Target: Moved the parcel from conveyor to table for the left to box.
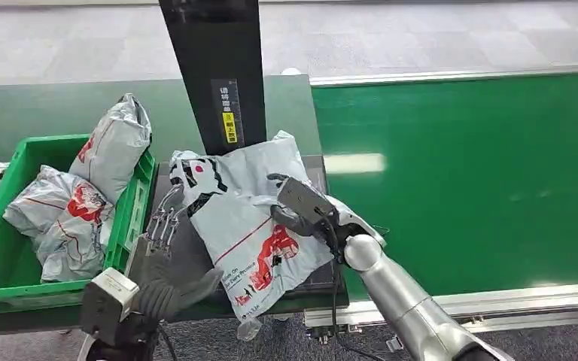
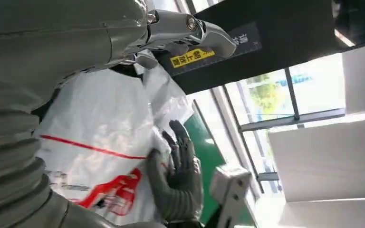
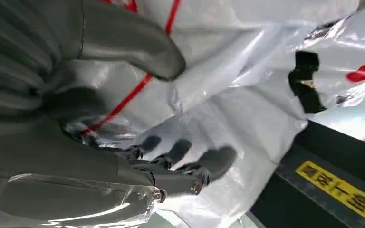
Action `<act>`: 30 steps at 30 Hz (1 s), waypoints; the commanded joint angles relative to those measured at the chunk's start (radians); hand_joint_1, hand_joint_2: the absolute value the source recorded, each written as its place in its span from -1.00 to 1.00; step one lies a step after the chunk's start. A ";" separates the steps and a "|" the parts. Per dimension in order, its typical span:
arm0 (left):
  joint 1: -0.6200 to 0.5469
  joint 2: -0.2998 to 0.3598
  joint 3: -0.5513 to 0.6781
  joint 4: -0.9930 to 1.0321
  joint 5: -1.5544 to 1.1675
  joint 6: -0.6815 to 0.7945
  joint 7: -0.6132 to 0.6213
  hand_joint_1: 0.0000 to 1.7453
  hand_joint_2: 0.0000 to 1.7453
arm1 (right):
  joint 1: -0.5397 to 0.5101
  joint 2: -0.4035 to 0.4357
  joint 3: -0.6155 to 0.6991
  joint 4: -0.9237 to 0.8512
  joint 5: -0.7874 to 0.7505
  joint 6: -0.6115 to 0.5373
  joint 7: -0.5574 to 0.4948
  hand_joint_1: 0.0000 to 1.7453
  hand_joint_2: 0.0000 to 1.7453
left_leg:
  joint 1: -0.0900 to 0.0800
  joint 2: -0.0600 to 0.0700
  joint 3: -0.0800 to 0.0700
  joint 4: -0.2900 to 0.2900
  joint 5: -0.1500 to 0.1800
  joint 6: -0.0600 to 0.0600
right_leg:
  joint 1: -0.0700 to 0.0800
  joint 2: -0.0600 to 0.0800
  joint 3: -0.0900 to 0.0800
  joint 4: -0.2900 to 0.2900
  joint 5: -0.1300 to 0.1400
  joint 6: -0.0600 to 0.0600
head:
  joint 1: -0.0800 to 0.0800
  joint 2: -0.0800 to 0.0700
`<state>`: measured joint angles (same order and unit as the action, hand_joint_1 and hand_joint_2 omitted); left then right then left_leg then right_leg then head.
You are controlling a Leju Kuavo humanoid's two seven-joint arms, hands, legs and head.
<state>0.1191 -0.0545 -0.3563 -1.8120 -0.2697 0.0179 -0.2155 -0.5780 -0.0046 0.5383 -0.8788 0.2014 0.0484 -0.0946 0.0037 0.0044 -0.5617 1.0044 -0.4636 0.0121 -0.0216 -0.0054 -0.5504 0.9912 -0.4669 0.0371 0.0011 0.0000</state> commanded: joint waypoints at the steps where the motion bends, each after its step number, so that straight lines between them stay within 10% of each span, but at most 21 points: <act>1: -0.075 0.013 -0.023 0.091 0.019 0.005 0.013 -1.00 1.00 | -0.125 0.057 0.044 0.236 -0.031 0.012 -0.018 -1.00 1.00 | 0.001 0.002 0.000 -0.002 0.001 -0.002 | 0.001 0.002 -0.001 -0.001 0.002 -0.003 | 0.000 0.000; 12: -0.072 0.032 -0.052 0.089 -0.025 0.008 -0.001 -1.00 1.00 | 0.108 -0.080 -0.110 -0.248 -0.236 0.051 -0.112 -1.00 1.00 | 0.001 -0.007 -0.001 -0.002 0.002 -0.001 | 0.001 -0.006 0.002 -0.003 0.000 -0.003 | 0.000 0.000; 30: -0.433 0.070 -0.309 0.337 -0.302 -0.149 0.105 -1.00 1.00 | 0.537 0.022 -0.380 -0.906 -0.214 0.044 -0.270 -1.00 1.00 | 0.001 -0.009 -0.003 -0.001 0.001 -0.001 | 0.001 -0.008 -0.001 -0.002 -0.001 -0.002 | 0.000 0.000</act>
<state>-0.1302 -0.0351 -0.5299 -1.6529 -0.4891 -0.1091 -0.1442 -0.2327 -0.0057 0.2948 -1.4920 -0.0561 0.0935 -0.3117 0.0035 0.0048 -0.5646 1.0050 -0.4640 0.0119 -0.0218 -0.0045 -0.5548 0.9907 -0.4669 0.0371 0.0011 0.0000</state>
